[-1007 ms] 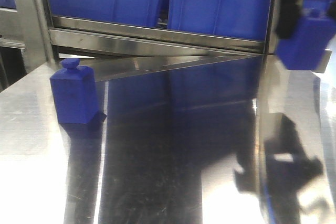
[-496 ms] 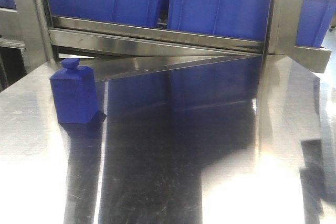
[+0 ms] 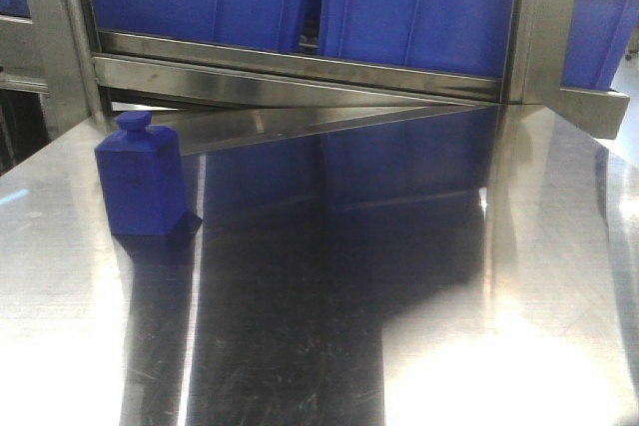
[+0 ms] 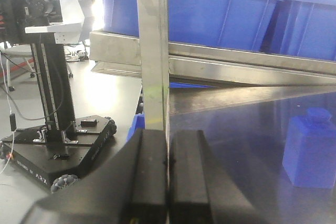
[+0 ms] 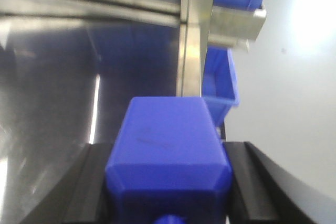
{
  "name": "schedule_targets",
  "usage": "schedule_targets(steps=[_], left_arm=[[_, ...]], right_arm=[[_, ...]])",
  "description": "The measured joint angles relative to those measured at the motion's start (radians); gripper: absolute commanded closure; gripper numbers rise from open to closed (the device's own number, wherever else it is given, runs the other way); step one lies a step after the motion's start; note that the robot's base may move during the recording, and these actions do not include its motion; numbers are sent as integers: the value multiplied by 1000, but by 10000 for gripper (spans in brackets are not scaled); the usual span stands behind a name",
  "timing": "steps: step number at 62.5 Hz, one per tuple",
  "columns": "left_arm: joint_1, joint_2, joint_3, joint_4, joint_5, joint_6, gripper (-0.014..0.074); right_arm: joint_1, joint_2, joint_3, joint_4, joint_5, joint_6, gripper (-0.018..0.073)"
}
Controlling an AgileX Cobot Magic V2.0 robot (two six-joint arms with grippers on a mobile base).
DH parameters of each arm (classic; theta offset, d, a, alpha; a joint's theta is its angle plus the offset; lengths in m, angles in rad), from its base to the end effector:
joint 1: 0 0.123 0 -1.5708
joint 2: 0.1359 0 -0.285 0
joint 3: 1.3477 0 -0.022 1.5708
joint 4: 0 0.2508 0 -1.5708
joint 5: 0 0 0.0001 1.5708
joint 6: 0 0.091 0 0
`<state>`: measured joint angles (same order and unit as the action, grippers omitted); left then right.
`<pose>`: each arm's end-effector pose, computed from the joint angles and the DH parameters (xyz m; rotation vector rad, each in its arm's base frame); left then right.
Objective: Pick and sort blue part to right shelf
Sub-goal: 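Lift the blue block with the right gripper and raise it clear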
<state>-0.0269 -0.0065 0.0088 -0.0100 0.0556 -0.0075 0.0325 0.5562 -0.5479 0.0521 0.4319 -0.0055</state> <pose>0.0564 -0.0016 0.2055 0.0077 1.5416 -0.0357 0.1141 0.0057 0.3151 -0.0057 1.9238 0.0708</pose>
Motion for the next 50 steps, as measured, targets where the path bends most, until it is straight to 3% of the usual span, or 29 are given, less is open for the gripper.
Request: schedule_targets(steps=[50], left_arm=[[0, 0, 0, 0, 0, 0, 472]], right_arm=[[0, -75, 0, 0, 4, 0, 177]])
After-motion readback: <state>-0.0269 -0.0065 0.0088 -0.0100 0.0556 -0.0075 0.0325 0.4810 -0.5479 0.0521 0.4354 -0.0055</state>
